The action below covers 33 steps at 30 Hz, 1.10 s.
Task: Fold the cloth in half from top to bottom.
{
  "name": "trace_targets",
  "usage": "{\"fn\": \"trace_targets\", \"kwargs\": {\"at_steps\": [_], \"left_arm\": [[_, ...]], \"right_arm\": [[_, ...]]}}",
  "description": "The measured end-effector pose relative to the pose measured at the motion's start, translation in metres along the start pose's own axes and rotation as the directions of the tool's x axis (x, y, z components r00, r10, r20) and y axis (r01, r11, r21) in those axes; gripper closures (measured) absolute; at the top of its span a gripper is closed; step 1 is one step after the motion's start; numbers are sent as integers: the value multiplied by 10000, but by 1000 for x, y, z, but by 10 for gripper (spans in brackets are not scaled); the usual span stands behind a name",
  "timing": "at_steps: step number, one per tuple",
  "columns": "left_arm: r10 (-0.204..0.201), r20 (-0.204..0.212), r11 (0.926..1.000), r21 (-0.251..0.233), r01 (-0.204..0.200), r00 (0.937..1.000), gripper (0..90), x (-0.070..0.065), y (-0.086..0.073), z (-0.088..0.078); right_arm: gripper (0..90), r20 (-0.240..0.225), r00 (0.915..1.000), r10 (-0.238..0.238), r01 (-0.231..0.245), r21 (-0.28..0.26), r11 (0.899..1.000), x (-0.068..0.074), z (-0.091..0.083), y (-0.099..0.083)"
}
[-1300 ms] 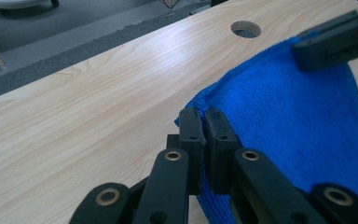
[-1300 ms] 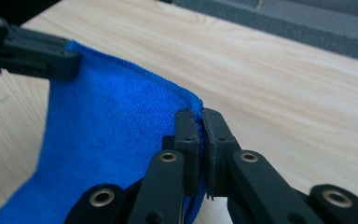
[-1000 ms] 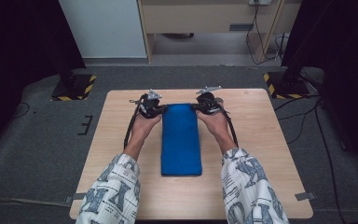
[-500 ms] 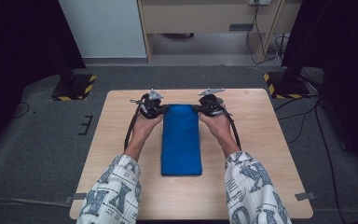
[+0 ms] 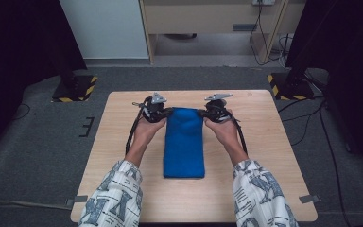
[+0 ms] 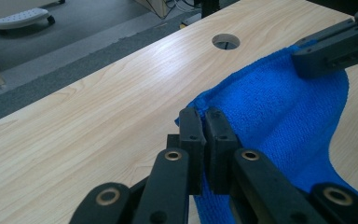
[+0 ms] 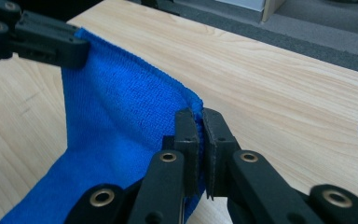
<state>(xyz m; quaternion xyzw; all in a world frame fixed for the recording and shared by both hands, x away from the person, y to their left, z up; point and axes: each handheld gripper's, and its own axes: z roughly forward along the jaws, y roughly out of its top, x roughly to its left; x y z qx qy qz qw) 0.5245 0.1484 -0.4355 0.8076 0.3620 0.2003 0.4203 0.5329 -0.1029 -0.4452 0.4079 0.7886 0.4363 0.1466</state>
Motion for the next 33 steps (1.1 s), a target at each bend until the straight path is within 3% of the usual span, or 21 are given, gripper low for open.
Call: {"fn": "trace_targets", "kwargs": {"at_steps": [6, 22, 33], "left_arm": [[97, 105, 9999, -78, -96, 9999, 871, -3, -3, -6], [486, 184, 9987, -168, -483, 9987, 871, -18, -11, -21], [457, 311, 9987, -239, -450, 9985, 871, -23, -19, -31]], "right_arm": [[863, -114, 9996, -265, 265, 20, 9996, 2, -5, -2], [862, -389, 9989, -247, 238, -230, 9995, 11, -21, -12], [863, -576, 9970, -521, 514, -130, 9986, 22, -28, -20]]}}
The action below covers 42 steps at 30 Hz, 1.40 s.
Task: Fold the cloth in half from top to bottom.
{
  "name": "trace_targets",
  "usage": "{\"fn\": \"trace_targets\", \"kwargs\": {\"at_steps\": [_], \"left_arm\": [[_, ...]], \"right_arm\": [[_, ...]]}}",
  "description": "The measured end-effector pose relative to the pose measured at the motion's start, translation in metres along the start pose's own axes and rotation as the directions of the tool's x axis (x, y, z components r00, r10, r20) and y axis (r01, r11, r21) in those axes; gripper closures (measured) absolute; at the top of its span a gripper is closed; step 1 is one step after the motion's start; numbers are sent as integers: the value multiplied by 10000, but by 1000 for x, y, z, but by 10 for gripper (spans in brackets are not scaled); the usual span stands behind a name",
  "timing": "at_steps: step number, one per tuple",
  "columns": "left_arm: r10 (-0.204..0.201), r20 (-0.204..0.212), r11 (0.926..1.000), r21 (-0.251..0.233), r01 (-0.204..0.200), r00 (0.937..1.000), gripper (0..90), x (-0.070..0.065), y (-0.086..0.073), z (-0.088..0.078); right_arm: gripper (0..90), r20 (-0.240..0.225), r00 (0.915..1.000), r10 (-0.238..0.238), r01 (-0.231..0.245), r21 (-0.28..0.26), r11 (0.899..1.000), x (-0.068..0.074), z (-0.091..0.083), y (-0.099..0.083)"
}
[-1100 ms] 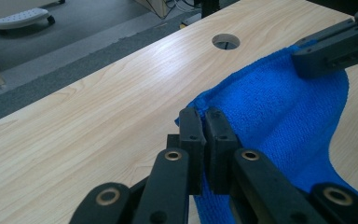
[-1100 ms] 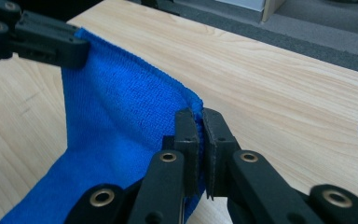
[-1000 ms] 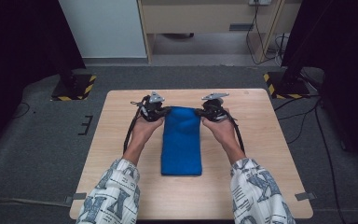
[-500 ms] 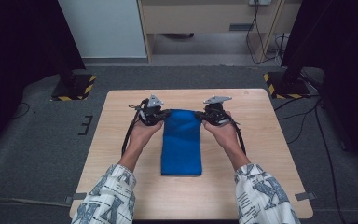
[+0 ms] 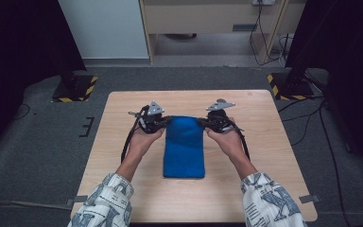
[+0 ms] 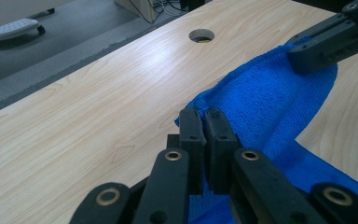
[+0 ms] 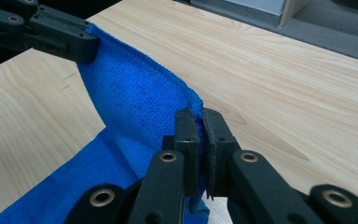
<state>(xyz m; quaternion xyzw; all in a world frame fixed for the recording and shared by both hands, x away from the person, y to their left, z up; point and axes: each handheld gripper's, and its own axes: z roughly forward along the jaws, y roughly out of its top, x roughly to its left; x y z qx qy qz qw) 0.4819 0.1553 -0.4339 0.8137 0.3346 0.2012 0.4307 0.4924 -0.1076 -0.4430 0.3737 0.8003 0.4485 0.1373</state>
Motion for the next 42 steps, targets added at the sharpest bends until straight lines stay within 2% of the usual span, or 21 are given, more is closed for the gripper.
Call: {"fn": "trace_targets", "kwargs": {"at_steps": [6, 13, 19, 24, 30, 34, 42], "left_arm": [[-70, 64, 10000, -31, 70, 10000, 870, -3, -5, -4], [62, 146, 10000, 32, -62, 9999, 870, -11, -15, -9], [101, 357, 9999, 47, -103, 9993, 868, -18, -26, -14], [-32, 561, 9999, -104, 38, 9984, 868, -26, -36, -19], [70, 696, 10000, -7, -69, 9975, 866, -33, -47, -22], [287, 782, 9995, 121, -297, 9965, 864, -40, -54, -25], [350, 952, 9985, 393, -389, 9948, 848, -48, -72, -24]], "right_arm": [[862, -115, 9998, -190, 190, 47, 9998, 7, -4, -3], [861, -214, 9988, -432, 436, 173, 9989, 14, -7, -12], [860, -316, 9981, -535, 543, 253, 9982, 20, -9, -22], [859, -455, 9970, -631, 646, 318, 9974, 26, -13, -33], [855, -594, 9956, -723, 747, 387, 9965, 30, -16, -43], [851, -698, 9933, -919, 957, 522, 9940, 38, -16, -55], [841, -884, 9904, -1067, 1139, 820, 9901, 45, -15, -73]]}}
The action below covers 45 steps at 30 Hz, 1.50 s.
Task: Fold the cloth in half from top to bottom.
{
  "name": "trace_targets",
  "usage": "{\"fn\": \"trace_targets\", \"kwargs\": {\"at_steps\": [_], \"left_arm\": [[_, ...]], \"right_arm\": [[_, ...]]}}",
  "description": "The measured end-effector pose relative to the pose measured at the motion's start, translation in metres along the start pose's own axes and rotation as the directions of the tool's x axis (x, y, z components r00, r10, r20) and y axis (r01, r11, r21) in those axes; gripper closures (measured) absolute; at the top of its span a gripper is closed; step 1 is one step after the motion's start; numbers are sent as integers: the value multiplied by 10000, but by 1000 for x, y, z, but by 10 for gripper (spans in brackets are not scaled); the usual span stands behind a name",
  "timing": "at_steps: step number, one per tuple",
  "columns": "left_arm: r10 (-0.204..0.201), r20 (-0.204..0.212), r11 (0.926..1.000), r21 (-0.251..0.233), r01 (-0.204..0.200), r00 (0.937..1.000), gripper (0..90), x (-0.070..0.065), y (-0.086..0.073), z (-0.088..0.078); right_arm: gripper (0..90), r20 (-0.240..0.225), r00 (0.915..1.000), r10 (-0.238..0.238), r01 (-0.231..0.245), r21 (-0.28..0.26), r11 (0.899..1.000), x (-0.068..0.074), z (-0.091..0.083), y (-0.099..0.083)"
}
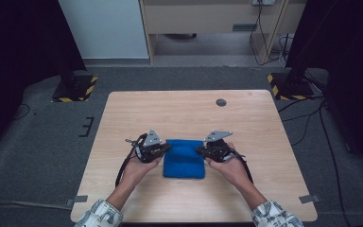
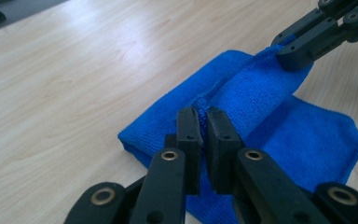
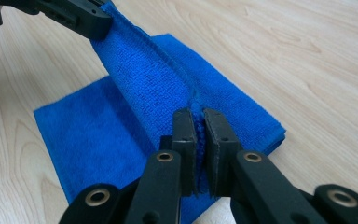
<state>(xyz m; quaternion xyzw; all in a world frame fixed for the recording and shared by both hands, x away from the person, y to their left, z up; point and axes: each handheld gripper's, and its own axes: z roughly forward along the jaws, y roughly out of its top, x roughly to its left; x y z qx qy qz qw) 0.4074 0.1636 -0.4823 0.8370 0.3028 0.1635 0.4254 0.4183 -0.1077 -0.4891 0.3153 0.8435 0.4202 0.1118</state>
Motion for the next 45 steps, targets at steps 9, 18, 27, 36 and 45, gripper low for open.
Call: {"fn": "trace_targets", "kwargs": {"at_steps": [9, 18, 27, 36, 45], "left_arm": [[-35, 210, 10000, 67, 34, 9998, 845, -8, -10, 0], [-220, 388, 9996, -141, 226, 9990, 833, -11, -16, -7], [-26, 527, 9998, 219, 15, 9986, 723, -24, -34, -10], [82, 631, 9998, 192, -94, 9980, 647, -30, -44, -18], [118, 655, 9990, -442, -89, 9978, 620, -35, -40, -36]], "right_arm": [[836, -32, 9999, -139, 139, 199, 9997, 7, 3, -16], [807, -91, 9993, -370, 370, 21, 9993, 16, -8, -16], [688, -16, 9989, -467, 467, 485, 9977, 26, -8, -35], [583, -236, 9990, -381, 393, 516, 9979, 34, -20, -39], [528, -205, 9993, -305, 310, 226, 9993, 37, -30, -28]]}}
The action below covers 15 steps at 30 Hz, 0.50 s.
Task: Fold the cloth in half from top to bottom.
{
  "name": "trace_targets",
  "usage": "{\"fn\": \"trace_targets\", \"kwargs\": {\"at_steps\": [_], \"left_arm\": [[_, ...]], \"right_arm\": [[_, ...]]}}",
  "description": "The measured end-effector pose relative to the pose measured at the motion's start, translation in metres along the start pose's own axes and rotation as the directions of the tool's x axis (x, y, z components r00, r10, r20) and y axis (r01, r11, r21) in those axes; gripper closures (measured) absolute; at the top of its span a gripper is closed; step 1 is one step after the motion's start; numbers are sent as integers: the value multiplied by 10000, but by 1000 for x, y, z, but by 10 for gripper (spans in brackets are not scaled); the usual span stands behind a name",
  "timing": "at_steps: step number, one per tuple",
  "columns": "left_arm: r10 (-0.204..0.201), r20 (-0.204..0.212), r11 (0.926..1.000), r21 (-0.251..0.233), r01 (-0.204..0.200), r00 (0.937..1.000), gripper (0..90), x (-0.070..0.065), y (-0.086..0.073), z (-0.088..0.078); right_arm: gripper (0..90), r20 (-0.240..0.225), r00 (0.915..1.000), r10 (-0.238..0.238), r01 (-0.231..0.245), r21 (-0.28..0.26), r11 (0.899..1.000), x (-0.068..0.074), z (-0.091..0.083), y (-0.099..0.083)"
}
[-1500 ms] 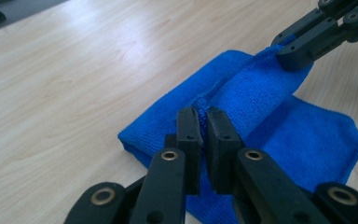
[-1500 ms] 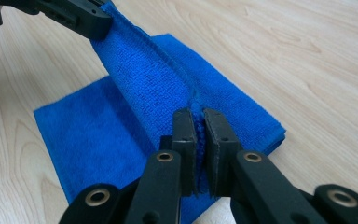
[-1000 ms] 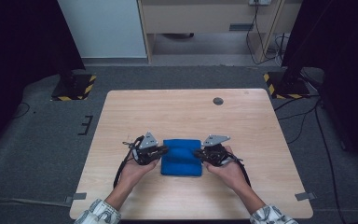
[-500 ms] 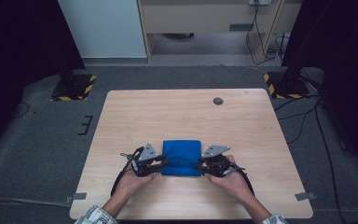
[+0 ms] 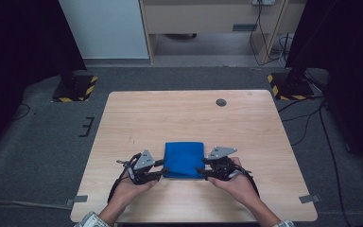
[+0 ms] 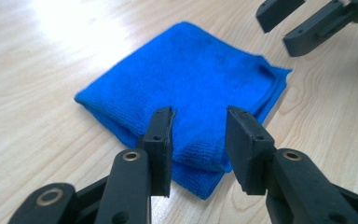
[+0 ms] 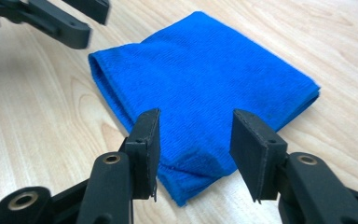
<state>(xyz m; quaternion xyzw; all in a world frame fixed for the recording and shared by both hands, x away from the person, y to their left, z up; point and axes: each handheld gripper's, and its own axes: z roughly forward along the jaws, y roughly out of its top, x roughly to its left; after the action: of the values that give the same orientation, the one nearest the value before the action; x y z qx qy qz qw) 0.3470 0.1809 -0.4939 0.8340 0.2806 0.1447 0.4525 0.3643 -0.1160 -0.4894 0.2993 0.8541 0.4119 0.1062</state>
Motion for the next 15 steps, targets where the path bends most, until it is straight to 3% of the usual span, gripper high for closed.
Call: {"fn": "trace_targets", "kwargs": {"at_steps": [4, 9, 15], "left_arm": [[40, -289, 9993, -362, -51, 9996, 617, 1, 6, -3], [34, -693, 10000, 36, -31, 9976, 610, 10, 2, 9], [125, -640, 9998, 188, -113, 9979, 600, 10, 0, 14]], "right_arm": [[510, 214, 9998, -15, 14, 44, 10000, -2, 4, 1], [489, 609, 9981, 116, -120, 64, 9999, -10, 9, 1], [471, 1097, 9933, 360, -394, 286, 9988, -21, 20, 0]]}}
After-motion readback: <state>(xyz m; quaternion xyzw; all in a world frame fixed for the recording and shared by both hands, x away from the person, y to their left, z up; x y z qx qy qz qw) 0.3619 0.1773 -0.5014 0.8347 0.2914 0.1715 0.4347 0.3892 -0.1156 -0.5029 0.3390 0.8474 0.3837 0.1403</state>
